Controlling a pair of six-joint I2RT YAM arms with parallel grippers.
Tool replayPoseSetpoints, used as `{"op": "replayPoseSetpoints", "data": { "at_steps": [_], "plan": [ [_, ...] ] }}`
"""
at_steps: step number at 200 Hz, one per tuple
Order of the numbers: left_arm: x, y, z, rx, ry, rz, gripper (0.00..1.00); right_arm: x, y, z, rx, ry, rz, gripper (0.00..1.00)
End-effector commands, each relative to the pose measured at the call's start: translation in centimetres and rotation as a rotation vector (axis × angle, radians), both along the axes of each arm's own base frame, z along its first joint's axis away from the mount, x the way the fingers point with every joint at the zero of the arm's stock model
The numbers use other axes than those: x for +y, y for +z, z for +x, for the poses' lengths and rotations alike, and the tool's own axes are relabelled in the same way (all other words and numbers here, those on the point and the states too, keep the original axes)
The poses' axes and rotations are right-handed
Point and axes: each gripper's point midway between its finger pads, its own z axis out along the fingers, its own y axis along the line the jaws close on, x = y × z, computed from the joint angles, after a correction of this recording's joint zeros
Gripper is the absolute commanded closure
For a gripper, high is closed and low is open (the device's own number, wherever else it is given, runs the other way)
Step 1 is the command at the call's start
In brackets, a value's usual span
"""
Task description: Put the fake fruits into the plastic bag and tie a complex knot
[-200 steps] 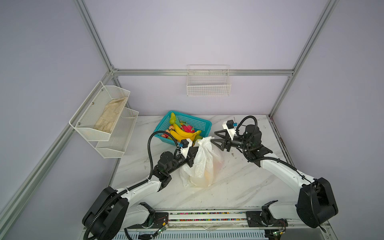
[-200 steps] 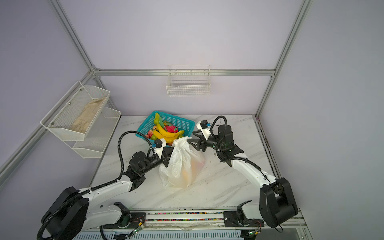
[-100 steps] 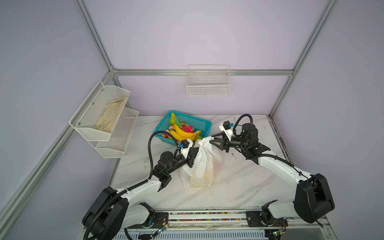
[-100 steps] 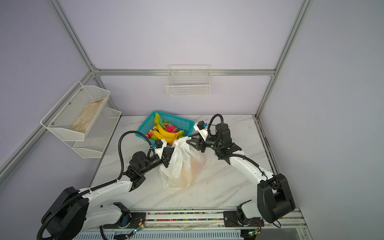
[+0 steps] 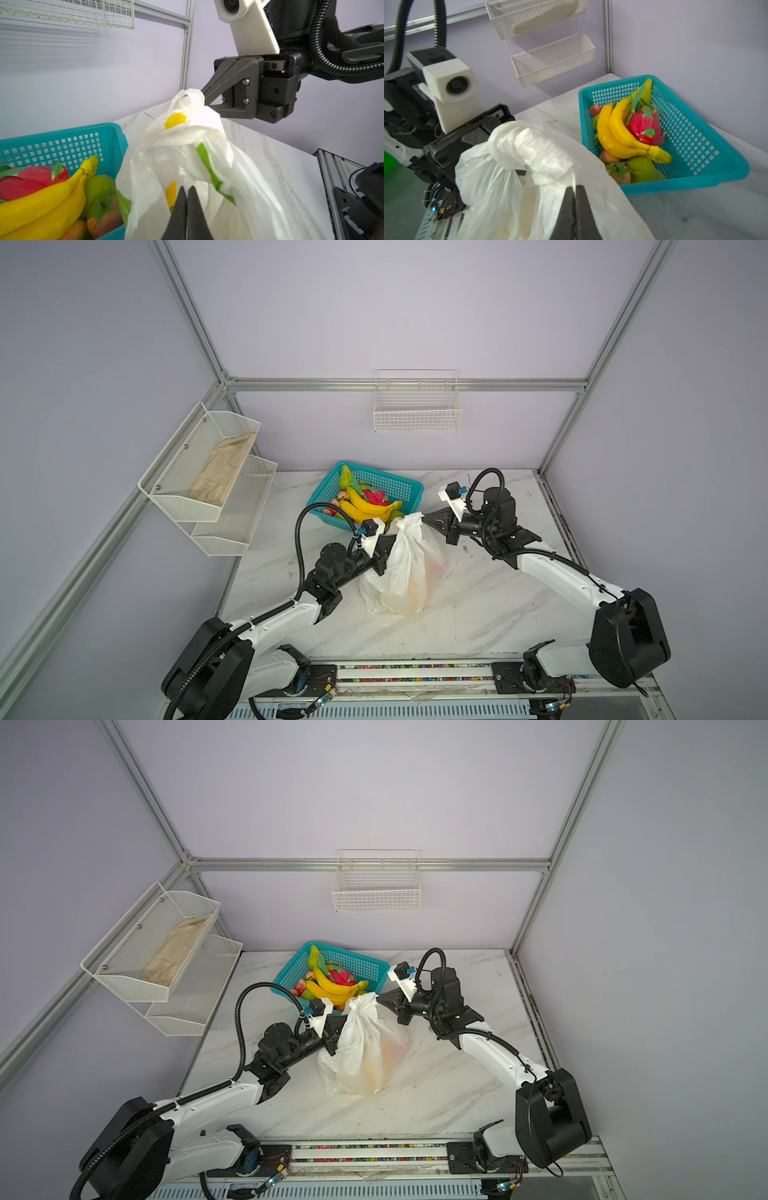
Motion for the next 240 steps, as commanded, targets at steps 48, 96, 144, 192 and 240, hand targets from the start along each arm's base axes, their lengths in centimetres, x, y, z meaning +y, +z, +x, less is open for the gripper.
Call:
{"op": "replayPoseSetpoints", "data": {
  "at_steps": [48,96,144,192,240],
  "plan": [
    [3.1,3.7,2.1,-0.026,0.213,-0.016,1.0,-4.2,-0.7,2.2,0.062,-0.39,-0.098,1.0],
    [4.6,5.3,2.6,-0.043,0.305,-0.024,1.0,-4.4,-2.2,1.7,0.036,-0.489,-0.191,1.0],
    [5.0,8.0,2.7,-0.096,0.325,-0.003,1.0,-3.4,-2.0,0.0,-0.019,-0.419,-0.191,1.0],
    [5.5,9.0,3.0,-0.158,0.359,0.116,1.0,-3.7,-2.4,-0.2,-0.029,-0.435,-0.188,1.0],
    [7.3,8.2,4.3,-0.183,0.478,0.269,1.0,-4.5,-3.5,0.0,0.016,-0.503,-0.186,1.0]
  ]
}}
